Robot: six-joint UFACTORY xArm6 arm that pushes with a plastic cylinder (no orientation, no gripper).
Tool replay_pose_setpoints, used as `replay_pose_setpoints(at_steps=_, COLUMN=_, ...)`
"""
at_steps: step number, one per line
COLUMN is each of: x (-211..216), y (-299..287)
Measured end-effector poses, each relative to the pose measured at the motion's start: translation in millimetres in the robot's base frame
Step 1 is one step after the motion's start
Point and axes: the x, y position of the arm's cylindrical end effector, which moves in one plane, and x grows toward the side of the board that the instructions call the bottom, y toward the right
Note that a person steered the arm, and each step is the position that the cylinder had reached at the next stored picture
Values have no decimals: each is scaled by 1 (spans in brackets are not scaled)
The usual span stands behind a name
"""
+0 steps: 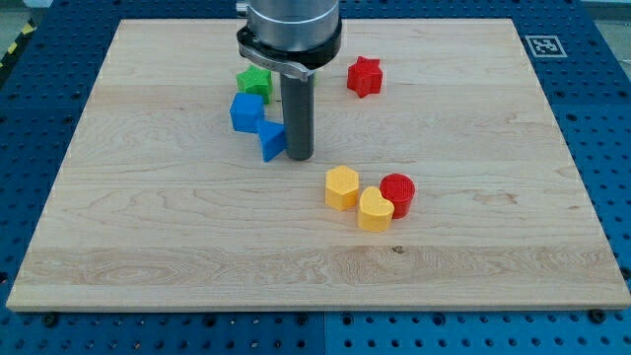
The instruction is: Move the yellow blocks diagonally to the bottom right side of the triangle
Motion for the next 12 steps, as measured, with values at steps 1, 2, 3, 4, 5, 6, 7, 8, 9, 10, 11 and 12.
replay_pose_setpoints(at_steps=1, x=-1, y=-13)
replay_pose_setpoints(at_steps=2, x=-2, y=-25)
replay_pose_setpoints(at_steps=3, x=-2, y=-23)
replay_pose_setpoints(at_steps=4, x=9, y=40)
replay_pose_setpoints(at_steps=5, x=24, y=114)
replay_pose_setpoints(at_steps=6, x=47, y=172)
replay_pose_setpoints(at_steps=7, x=91, y=175)
replay_pose_setpoints(at_steps=8, x=118, y=165)
replay_pose_setpoints(at_steps=9, x=117, y=148)
replay_pose_setpoints(at_steps=10, x=110, y=127)
replay_pose_setpoints(at_steps=11, x=104, y=112)
replay_pose_setpoints(at_steps=12, x=97, y=105)
